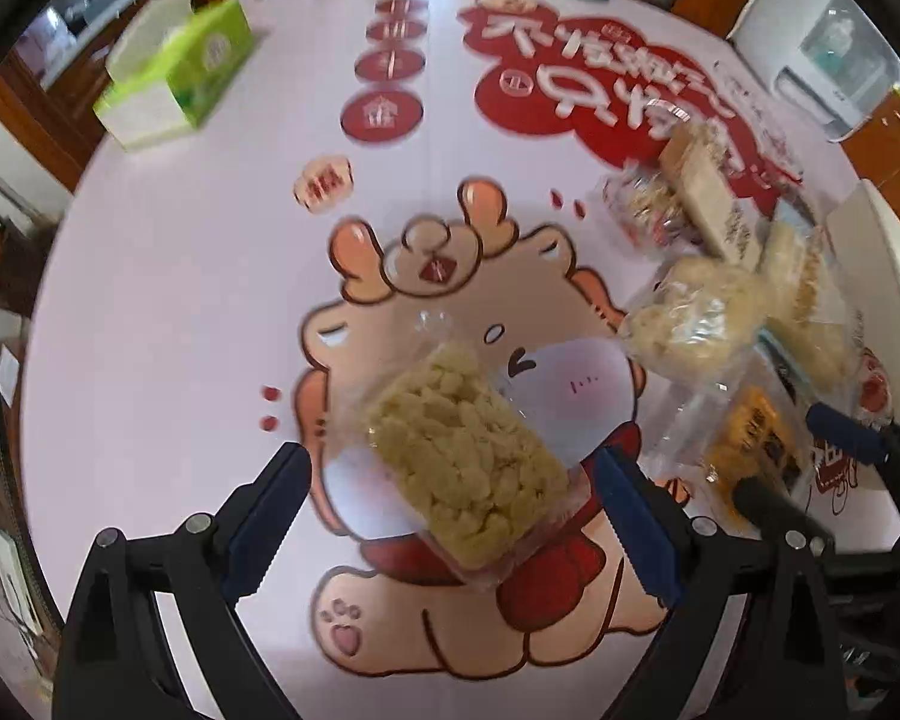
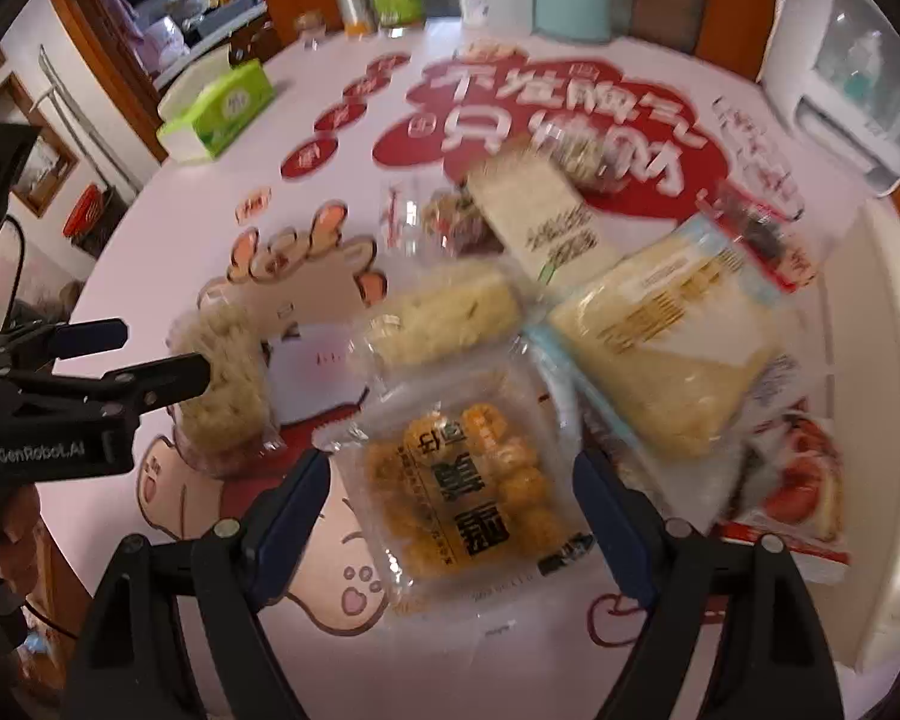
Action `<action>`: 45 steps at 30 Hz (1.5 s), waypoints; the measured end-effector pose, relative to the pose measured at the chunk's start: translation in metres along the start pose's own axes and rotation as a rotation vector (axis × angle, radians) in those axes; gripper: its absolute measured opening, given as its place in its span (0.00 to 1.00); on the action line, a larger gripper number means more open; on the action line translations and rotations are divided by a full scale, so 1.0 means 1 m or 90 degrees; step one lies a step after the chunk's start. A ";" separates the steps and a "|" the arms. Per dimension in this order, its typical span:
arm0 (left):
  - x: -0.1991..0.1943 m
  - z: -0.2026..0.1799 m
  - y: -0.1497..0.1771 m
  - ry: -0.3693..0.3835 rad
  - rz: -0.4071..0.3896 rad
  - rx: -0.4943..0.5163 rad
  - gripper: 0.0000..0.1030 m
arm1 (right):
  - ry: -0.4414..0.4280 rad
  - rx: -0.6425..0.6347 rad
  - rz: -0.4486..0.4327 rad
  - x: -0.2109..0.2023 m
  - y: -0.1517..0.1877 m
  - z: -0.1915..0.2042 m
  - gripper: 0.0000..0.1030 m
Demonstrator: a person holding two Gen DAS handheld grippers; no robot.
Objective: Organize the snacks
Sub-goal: 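Grasp the puffed snack bag with the left tool while the right grasps the orange-ball pack, then carry both bags over the white tray and release them inside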
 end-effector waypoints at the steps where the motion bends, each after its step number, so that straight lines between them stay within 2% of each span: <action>1: 0.007 -0.001 -0.001 0.007 0.013 -0.010 0.92 | -0.003 -0.002 0.009 0.005 0.001 0.000 0.81; 8: 0.041 0.002 -0.004 0.007 0.062 -0.068 0.92 | 0.010 -0.057 0.022 0.019 0.004 0.004 0.83; 12: 0.053 0.002 -0.003 -0.007 0.076 -0.076 0.92 | 0.027 -0.114 0.040 0.029 0.006 0.009 0.92; 15: 0.056 -0.001 -0.002 -0.026 0.079 -0.068 0.92 | 0.058 -0.142 0.049 0.036 0.010 0.009 0.94; 18: 0.060 -0.008 0.000 -0.043 0.088 -0.059 0.91 | 0.077 -0.135 0.054 0.043 0.009 0.003 0.94; 20: 0.059 -0.010 0.005 -0.053 0.087 -0.051 0.89 | 0.070 -0.107 0.073 0.049 0.009 -0.007 0.94; 23: 0.056 -0.012 0.012 -0.052 0.081 -0.040 0.79 | 0.050 -0.067 0.093 0.054 0.010 -0.016 0.94; 25: 0.052 -0.014 0.018 -0.050 0.078 -0.031 0.63 | 0.047 -0.073 0.093 0.053 0.012 -0.014 0.92; 26: 0.050 -0.016 0.020 -0.050 0.075 -0.025 0.60 | 0.043 -0.074 0.093 0.052 0.013 -0.012 0.91; 34: 0.042 -0.029 0.039 -0.015 0.086 -0.002 0.56 | 0.031 -0.036 0.088 0.046 0.016 -0.013 0.81; 40: 0.011 -0.040 0.064 -0.010 0.044 0.048 0.56 | 0.014 -0.002 0.094 0.036 0.029 -0.008 0.80; 45: -0.027 -0.055 0.064 0.001 -0.012 0.090 0.56 | 0.017 -0.001 0.068 0.011 0.035 0.002 0.80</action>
Point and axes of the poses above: each gripper's, at about its wrist camera, not at the fingertips, and x roughly the way its jaws point, z to its left, y to its underside, the point moved 4 cm from there along x, roughly the way its jaws point, and after that the axes turned 7 degrees about -y, right-handed, at the moved point
